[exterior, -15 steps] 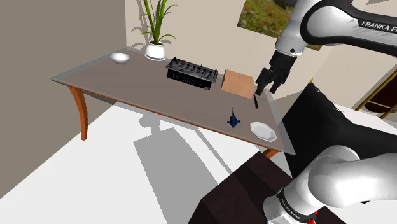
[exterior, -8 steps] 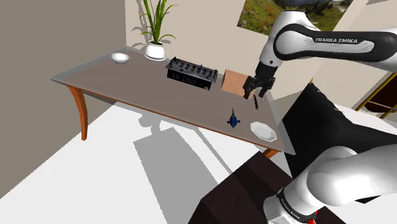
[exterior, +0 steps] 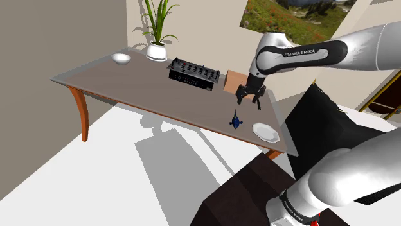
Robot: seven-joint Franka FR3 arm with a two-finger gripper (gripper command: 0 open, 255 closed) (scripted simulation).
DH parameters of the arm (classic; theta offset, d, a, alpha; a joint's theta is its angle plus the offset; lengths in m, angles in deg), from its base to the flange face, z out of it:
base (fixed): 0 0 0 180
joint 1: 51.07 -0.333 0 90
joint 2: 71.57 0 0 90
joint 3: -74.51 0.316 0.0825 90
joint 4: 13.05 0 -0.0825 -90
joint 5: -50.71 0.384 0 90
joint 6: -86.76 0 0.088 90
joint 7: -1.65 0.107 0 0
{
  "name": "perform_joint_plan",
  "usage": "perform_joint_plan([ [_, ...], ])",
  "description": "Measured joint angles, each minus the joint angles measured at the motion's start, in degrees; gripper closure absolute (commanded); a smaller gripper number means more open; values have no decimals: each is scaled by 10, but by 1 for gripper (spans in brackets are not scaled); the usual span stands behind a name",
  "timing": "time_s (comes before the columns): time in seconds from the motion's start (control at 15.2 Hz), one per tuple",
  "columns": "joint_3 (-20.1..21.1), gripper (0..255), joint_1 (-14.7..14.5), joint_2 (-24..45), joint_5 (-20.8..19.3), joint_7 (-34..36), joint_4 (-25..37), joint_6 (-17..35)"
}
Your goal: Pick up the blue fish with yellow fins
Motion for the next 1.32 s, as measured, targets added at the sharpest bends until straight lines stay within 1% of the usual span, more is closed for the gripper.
perform_joint_plan([
  [0.33,-17,0,17,95,-9,15,32,65],
  [0.59,-29,0,28,178,-9,29,74,107],
  [0.99,-47,0,52,303,0,39,149,159],
  [1.32,-57,0,71,397,12,51,221,182],
])
